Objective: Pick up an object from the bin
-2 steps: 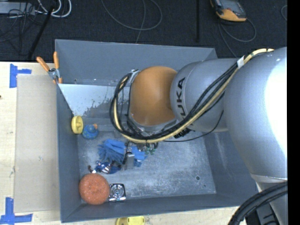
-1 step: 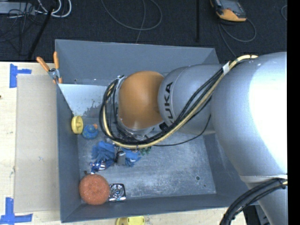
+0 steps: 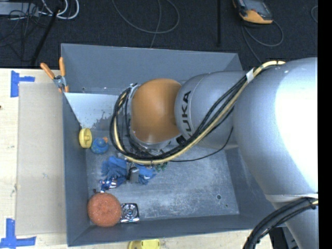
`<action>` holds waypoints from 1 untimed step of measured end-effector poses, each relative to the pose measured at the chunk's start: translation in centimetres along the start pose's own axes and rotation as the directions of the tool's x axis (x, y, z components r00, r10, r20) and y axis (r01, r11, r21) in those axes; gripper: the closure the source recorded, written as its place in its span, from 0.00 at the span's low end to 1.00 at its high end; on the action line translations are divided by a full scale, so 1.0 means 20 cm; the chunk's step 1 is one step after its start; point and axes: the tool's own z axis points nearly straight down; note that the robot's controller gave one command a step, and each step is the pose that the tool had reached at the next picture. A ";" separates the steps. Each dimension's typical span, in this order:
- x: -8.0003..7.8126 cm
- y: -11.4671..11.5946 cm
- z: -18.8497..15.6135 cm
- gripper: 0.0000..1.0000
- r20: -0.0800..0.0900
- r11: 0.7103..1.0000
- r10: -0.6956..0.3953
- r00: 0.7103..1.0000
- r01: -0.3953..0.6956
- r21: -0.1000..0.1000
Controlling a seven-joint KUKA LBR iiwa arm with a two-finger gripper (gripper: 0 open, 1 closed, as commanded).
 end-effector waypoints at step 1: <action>0.01 0.02 -0.55 1.00 0.000 1.000 0.017 1.000 -0.017 0.001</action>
Offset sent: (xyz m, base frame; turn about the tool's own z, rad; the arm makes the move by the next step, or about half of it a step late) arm 0.0000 0.0000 0.0000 0.0000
